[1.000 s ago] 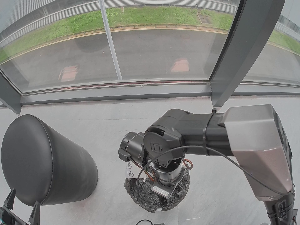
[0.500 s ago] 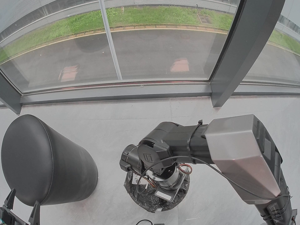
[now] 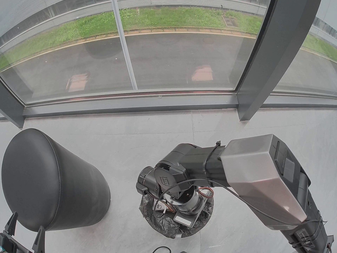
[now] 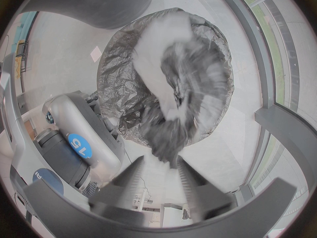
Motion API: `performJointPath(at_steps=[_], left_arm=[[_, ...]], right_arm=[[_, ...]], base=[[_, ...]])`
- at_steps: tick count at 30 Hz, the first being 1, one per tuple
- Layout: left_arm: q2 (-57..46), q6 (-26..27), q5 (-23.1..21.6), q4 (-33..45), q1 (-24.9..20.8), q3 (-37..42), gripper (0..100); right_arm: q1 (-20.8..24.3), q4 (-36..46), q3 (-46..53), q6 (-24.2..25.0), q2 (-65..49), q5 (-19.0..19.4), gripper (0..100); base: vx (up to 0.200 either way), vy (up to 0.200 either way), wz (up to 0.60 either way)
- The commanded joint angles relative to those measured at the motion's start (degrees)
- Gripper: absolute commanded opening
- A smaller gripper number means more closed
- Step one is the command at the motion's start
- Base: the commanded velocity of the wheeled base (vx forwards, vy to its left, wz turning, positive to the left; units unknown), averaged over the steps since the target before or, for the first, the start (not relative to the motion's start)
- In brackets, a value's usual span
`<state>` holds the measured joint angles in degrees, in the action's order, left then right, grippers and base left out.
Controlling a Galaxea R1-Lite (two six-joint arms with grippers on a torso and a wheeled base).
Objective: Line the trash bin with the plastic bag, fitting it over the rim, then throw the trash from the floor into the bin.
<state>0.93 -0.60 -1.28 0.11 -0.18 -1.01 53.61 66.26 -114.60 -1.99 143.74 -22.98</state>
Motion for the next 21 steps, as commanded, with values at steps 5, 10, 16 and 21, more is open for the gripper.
performJointPath(at_steps=[5, 10, 16, 21], left_arm=[[-0.8, 0.0, 0.0, 0.1, 0.0, 1.0, 100], [-0.8, 0.0, 0.0, 0.0, 0.0, 1.0, 100], [-0.8, 0.0, 0.0, 0.0, 0.0, 1.0, 100], [-0.8, 0.0, 0.0, 0.0, 0.0, 1.0, 100]], right_arm=[[0.0, -0.6, 0.0, 0.1, 0.2, -0.2, 100], [0.4, -3.2, 0.0, 0.3, -0.1, -0.5, 100], [0.5, -10.4, 0.0, 0.4, 1.1, -0.5, 100], [0.9, -16.8, 0.0, -0.2, 1.9, -0.5, 0]], base=[[0.0, 0.0, 0.0], [0.0, 0.0, 0.0], [0.0, 0.0, 0.0], [0.0, 0.0, 0.0]])
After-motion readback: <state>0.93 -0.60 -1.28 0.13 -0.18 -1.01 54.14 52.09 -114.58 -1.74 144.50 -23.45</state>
